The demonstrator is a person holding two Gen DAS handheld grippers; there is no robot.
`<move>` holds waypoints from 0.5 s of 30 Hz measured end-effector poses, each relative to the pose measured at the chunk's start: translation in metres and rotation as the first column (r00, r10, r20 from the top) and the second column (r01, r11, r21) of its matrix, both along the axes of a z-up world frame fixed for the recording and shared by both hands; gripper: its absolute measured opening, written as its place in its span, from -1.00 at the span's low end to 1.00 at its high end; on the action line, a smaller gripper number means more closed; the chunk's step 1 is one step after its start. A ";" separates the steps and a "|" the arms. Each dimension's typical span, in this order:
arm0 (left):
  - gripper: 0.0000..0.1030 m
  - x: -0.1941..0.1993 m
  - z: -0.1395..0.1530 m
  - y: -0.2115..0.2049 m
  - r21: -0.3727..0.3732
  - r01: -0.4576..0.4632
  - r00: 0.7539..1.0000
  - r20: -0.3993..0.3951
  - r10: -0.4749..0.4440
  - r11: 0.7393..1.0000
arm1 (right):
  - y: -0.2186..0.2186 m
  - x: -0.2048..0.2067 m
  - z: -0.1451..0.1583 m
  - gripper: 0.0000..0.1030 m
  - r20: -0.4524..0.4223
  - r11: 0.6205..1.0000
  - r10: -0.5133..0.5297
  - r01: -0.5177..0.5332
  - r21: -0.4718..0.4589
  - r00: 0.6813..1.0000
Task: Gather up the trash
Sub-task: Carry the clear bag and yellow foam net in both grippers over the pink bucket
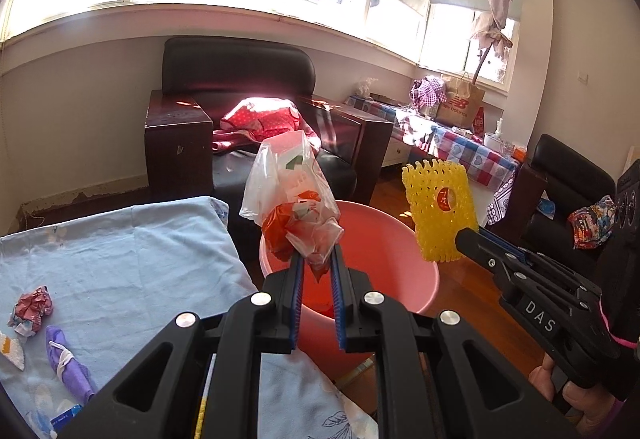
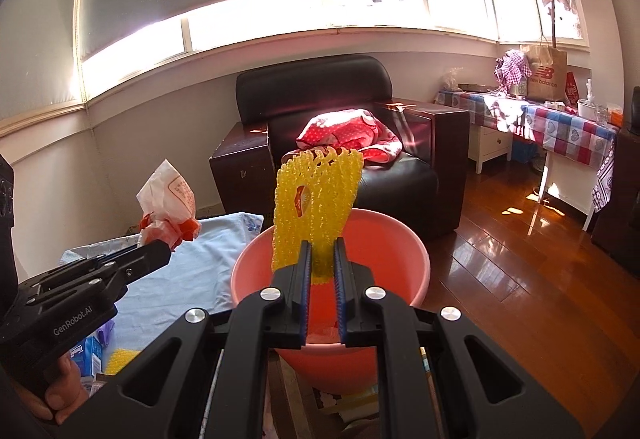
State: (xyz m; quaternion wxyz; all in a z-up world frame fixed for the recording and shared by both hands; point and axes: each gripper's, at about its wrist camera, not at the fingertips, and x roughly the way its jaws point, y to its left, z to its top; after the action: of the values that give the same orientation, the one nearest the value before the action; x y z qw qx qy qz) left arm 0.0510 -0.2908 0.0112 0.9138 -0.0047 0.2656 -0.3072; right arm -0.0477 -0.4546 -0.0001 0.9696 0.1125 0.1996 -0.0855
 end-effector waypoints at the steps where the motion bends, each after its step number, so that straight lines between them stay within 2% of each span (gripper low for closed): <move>1: -0.76 0.001 -0.002 -0.005 0.004 0.005 1.000 -0.005 -0.005 1.000 | -0.003 0.000 -0.001 -0.79 -0.002 1.000 -0.006 0.006 0.001 1.000; 15: -0.76 0.025 -0.040 -0.050 0.046 0.065 0.988 -0.140 -0.058 0.997 | -0.020 0.023 -0.030 -0.79 -0.087 1.000 -0.024 0.025 0.010 0.996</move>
State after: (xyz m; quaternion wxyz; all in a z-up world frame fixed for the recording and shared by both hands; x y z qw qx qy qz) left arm 0.0759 -0.3408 -0.0286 0.8832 0.0051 0.3360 -0.3273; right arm -0.0248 -0.4744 -0.0303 0.9583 0.1163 0.2406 -0.1013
